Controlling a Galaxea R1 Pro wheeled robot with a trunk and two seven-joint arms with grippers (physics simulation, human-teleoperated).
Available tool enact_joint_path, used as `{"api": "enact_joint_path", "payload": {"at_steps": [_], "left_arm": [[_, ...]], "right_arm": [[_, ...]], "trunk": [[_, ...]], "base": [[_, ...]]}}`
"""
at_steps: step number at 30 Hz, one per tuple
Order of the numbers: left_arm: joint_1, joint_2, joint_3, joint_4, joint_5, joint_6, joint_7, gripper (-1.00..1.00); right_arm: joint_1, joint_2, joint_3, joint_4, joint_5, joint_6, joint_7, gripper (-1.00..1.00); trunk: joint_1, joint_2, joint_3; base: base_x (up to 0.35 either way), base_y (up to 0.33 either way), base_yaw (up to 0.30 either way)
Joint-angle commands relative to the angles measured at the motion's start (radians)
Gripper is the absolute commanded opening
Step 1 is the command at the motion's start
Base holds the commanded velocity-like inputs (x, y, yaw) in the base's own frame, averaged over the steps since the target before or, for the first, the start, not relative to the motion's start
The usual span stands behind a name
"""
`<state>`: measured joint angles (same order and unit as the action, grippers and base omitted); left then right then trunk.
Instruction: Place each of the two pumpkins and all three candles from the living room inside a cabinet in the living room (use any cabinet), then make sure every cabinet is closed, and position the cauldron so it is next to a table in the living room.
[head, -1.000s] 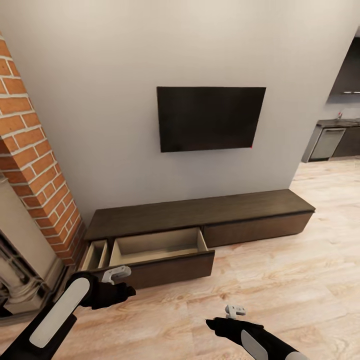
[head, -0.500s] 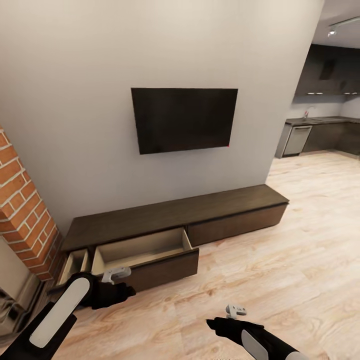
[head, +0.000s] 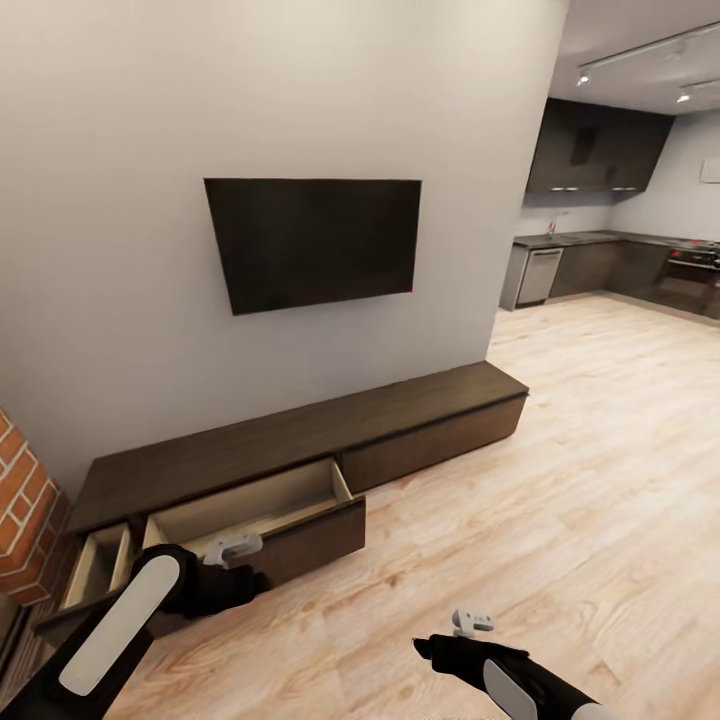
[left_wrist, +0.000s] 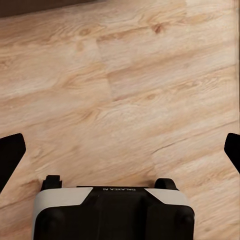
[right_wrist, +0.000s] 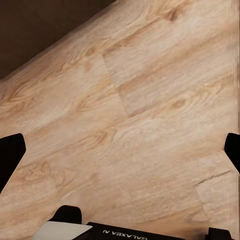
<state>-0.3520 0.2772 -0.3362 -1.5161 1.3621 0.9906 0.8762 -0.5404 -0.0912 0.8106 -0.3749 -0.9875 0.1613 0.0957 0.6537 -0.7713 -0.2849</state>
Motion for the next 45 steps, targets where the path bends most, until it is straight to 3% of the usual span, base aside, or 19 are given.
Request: {"api": "enact_joint_path", "payload": {"at_steps": [1, 45], "left_arm": [[-0.001, 0.001, -0.001, -0.001, 0.009, 0.0, 0.01, 1.0], [-0.001, 0.001, -0.003, -0.001, 0.009, 0.0, 0.009, 1.0]], "right_arm": [[-0.001, -0.001, 0.004, -0.001, -0.005, 0.003, 0.001, 1.0], [-0.001, 0.002, 0.003, 0.0, -0.006, 0.003, 0.0, 1.0]], "trunk": [[0.0, -0.001, -0.001], [0.0, -0.001, 0.015]], "base": [[0.0, 0.0, -0.276], [0.0, 0.0, -0.277]]}}
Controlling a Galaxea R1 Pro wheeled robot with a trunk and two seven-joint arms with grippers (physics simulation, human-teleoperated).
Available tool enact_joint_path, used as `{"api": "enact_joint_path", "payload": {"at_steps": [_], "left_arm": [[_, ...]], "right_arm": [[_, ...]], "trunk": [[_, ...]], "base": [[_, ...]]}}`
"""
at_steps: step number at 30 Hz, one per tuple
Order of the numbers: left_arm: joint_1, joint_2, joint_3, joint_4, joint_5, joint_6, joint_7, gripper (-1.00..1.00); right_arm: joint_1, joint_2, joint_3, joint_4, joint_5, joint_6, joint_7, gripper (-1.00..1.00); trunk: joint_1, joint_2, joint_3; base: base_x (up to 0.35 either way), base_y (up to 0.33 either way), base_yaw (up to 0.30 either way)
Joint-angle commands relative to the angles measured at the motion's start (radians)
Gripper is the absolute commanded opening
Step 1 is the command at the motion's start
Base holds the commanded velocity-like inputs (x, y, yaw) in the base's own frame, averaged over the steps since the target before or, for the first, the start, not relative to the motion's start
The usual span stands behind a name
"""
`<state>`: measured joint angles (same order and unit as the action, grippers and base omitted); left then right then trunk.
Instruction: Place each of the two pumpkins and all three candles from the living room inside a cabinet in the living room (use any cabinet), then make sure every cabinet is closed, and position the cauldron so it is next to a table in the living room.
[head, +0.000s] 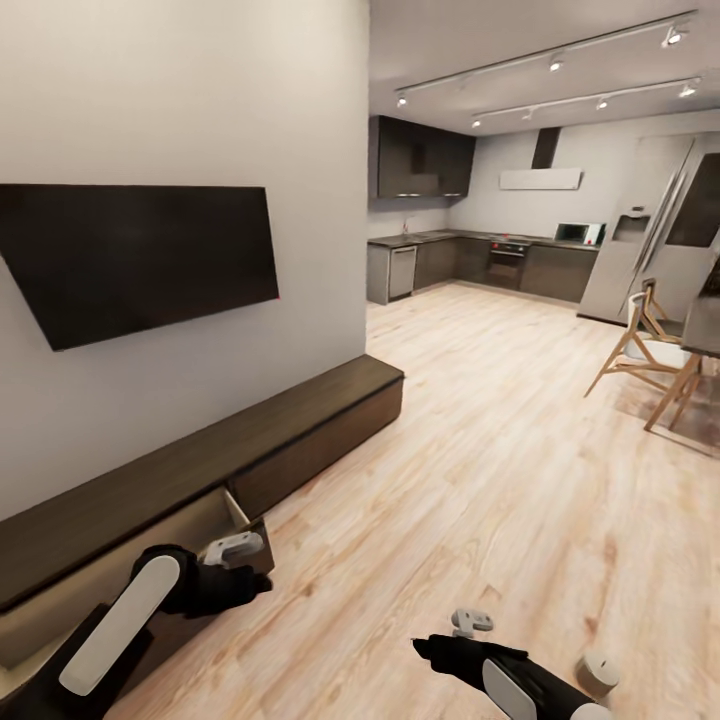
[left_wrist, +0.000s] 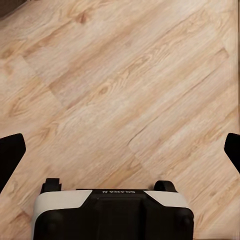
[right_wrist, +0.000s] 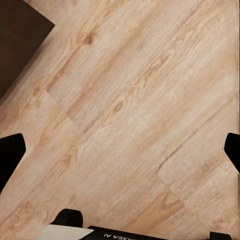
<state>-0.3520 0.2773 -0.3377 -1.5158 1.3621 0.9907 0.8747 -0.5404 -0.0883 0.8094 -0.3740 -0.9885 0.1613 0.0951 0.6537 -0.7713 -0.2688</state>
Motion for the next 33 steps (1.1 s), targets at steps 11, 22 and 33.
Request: {"api": "enact_joint_path", "payload": {"at_steps": [11, 22, 33], "left_arm": [[-0.001, 0.0, -0.001, -0.001, 0.009, 0.0, 0.01, 1.0], [-0.001, 0.0, -0.001, -0.001, 0.009, 0.0, 0.01, 1.0], [0.0, 0.0, -0.001, 0.0, 0.009, 0.0, 0.01, 1.0]], "right_arm": [[-0.001, -0.001, 0.005, 0.0, -0.024, 0.003, 0.001, 1.0], [-0.001, -0.002, 0.004, 0.0, -0.03, 0.002, 0.001, 1.0], [-0.001, -0.001, 0.0, 0.001, -0.034, 0.001, 0.001, 1.0]], "trunk": [[0.0, -0.001, -0.001], [0.0, -0.001, -0.001], [0.0, -0.001, -0.001]], "base": [[0.0, 0.0, -0.278], [0.0, 0.0, -0.279], [0.0, 0.0, -0.279]]}}
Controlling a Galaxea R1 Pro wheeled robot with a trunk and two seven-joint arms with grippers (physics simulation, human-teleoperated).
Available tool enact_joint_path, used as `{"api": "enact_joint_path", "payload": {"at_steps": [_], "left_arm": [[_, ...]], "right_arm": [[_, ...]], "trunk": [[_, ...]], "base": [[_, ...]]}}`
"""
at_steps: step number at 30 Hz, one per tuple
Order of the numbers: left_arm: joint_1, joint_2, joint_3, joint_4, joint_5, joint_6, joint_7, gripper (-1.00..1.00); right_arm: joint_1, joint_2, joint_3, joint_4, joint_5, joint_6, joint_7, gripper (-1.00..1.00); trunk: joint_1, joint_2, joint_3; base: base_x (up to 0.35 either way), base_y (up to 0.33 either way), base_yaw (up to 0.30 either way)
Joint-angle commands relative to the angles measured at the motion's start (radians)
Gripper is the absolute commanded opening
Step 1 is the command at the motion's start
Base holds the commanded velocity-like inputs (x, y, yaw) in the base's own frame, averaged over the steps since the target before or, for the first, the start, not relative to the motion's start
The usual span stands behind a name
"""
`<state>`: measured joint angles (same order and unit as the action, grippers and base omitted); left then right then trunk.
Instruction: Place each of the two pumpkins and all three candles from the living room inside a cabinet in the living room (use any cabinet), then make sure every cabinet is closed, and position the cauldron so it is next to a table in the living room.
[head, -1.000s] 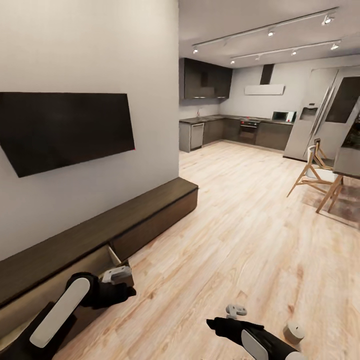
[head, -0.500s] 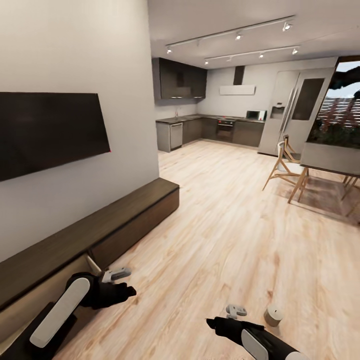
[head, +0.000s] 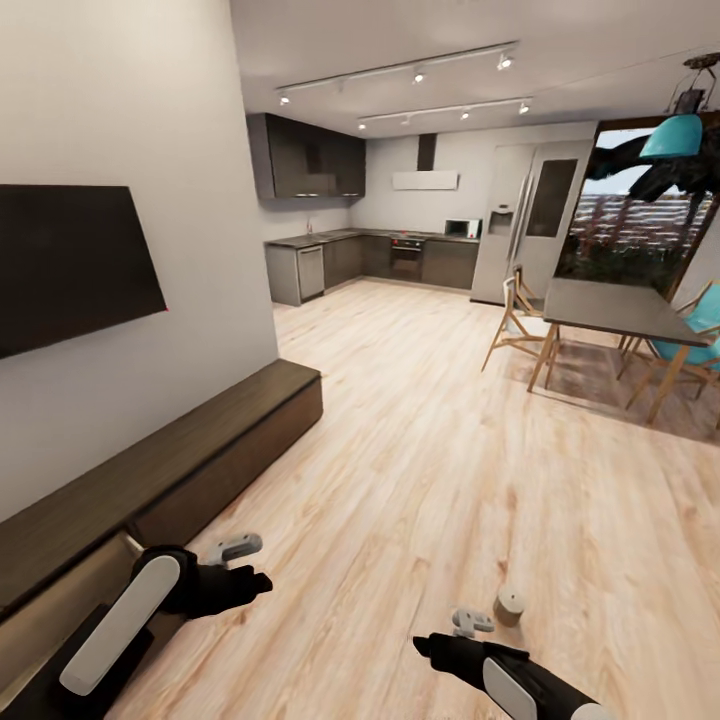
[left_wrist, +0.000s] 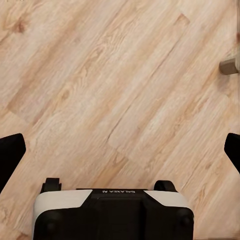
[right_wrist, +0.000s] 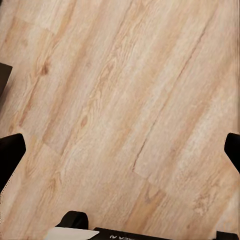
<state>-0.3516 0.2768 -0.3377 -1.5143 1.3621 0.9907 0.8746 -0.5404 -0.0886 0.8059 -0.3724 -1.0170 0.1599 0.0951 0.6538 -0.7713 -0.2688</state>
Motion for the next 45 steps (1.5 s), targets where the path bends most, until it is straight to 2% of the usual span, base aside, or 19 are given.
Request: {"api": "enact_joint_path", "payload": {"at_steps": [1, 5, 16, 25, 45], "left_arm": [[-0.001, 0.001, -0.001, -0.001, 0.009, 0.0, 0.01, 1.0], [-0.001, 0.001, -0.001, -0.001, 0.009, 0.0, 0.01, 1.0], [-0.001, 0.001, -0.001, 0.0, 0.009, 0.0, 0.01, 1.0], [-0.001, 0.002, -0.001, 0.0, 0.008, 0.0, 0.009, 1.0], [-0.001, 0.001, -0.001, 0.0, 0.009, 0.0, 0.007, 1.0]], "right_arm": [[-0.001, -0.001, -0.002, -0.001, -0.006, 0.003, 0.001, 1.0], [-0.001, -0.003, -0.02, 0.0, -0.01, 0.003, 0.001, 1.0], [-0.001, -0.003, -0.025, 0.0, -0.011, 0.003, 0.001, 1.0], [-0.001, -0.004, -0.025, -0.002, -0.011, 0.003, 0.001, 1.0], [-0.001, -0.003, -0.025, -0.002, -0.011, 0.003, 0.001, 1.0]], "trunk": [[0.0, -0.001, -0.001], [0.0, -0.001, -0.001], [0.0, -0.001, -0.001], [0.0, -0.001, -0.001], [0.0, -0.001, -0.001]], "base": [[0.0, 0.0, -0.279], [0.0, 0.0, -0.279], [0.012, 0.0, -0.279], [0.265, 0.056, -0.273], [0.324, 0.125, -0.02]]}}
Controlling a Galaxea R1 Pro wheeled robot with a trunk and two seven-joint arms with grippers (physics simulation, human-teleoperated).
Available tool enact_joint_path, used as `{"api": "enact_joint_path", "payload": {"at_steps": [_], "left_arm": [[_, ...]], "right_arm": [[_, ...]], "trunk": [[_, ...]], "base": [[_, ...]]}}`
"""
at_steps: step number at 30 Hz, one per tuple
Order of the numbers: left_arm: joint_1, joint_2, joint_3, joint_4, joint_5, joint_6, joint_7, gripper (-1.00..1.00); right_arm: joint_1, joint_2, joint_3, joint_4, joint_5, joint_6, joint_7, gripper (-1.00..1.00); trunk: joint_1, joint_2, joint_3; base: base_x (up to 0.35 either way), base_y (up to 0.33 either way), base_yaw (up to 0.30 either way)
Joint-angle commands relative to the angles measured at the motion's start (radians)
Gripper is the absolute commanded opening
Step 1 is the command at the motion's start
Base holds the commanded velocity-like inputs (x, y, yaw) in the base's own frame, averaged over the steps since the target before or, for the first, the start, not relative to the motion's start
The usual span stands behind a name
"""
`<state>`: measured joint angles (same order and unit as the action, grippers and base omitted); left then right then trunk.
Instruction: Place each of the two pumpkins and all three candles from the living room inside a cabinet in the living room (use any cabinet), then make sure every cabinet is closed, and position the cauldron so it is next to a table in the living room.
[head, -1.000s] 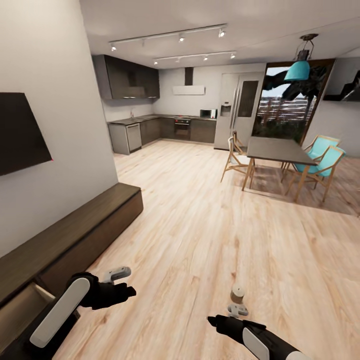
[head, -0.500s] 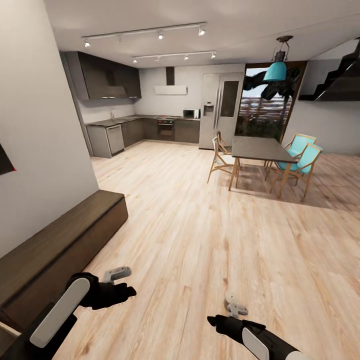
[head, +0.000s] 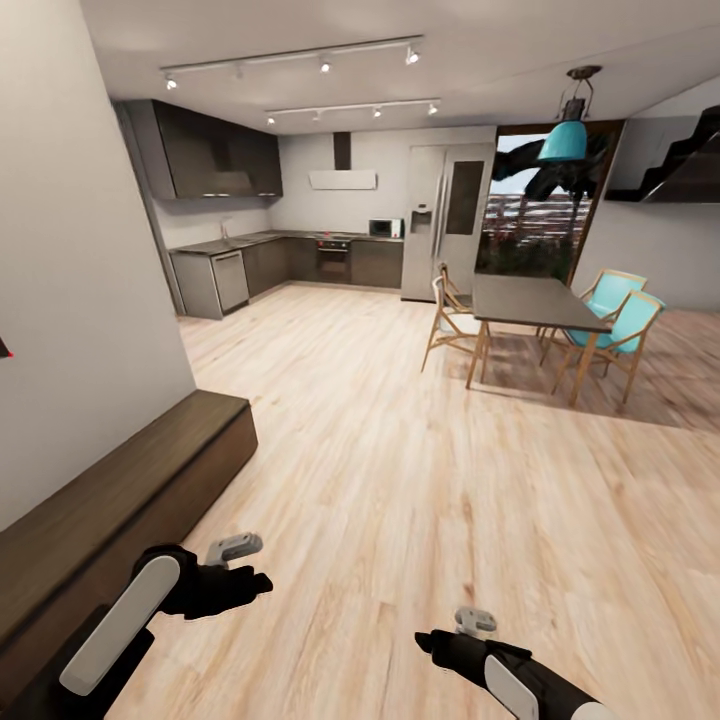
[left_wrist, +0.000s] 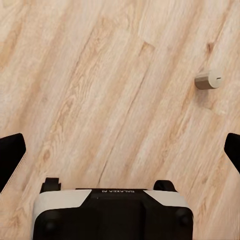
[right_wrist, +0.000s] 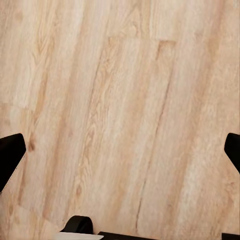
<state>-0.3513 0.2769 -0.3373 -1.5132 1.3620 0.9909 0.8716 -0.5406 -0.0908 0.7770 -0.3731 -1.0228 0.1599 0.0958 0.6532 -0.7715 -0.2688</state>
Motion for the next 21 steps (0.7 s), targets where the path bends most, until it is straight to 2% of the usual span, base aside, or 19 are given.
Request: {"api": "enact_joint_path", "payload": {"at_steps": [1, 10, 17, 21], "left_arm": [[-0.001, 0.001, -0.002, -0.001, 0.009, 0.0, 0.01, 1.0], [-0.001, 0.001, -0.002, -0.001, 0.009, 0.0, 0.01, 1.0], [-0.001, 0.001, -0.002, -0.001, 0.009, 0.0, 0.01, 1.0], [-0.001, 0.001, -0.002, -0.001, 0.009, 0.0, 0.01, 1.0]], "right_arm": [[-0.001, -0.001, 0.004, -0.001, -0.005, 0.003, 0.001, 1.0], [-0.001, -0.004, 0.004, -0.001, -0.006, 0.001, 0.001, 1.0], [-0.001, -0.004, 0.004, -0.001, -0.006, 0.001, 0.001, 1.0], [-0.001, -0.004, 0.004, -0.001, -0.006, 0.001, 0.001, 1.0]], "trunk": [[0.001, -0.001, -0.001], [0.001, -0.001, -0.005], [0.001, -0.001, -0.012], [0.001, -0.001, -0.014]], "base": [[0.323, 0.14, 0.0], [0.322, 0.049, 0.0], [0.287, -0.189, -0.087], [0.266, -0.222, -0.219]]}}
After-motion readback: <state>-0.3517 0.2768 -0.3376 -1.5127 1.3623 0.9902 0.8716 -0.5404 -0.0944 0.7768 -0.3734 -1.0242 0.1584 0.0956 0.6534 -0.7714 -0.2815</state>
